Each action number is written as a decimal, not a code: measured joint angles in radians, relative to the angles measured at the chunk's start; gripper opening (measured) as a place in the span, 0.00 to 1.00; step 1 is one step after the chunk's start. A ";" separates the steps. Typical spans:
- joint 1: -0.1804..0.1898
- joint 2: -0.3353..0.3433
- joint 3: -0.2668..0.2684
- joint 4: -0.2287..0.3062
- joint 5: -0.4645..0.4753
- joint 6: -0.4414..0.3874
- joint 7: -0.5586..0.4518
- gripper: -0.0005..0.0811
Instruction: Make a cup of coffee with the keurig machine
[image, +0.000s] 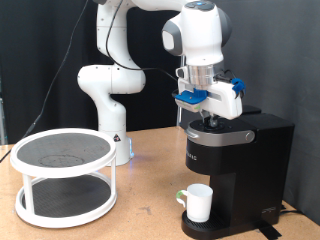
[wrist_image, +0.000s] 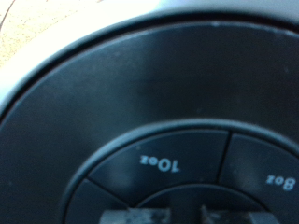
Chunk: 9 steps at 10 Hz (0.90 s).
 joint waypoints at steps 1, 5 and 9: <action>0.000 0.003 0.000 0.000 0.000 0.001 0.000 0.01; 0.001 0.004 0.000 0.002 0.000 -0.009 0.000 0.01; 0.000 0.013 -0.001 0.023 0.004 -0.080 0.000 0.01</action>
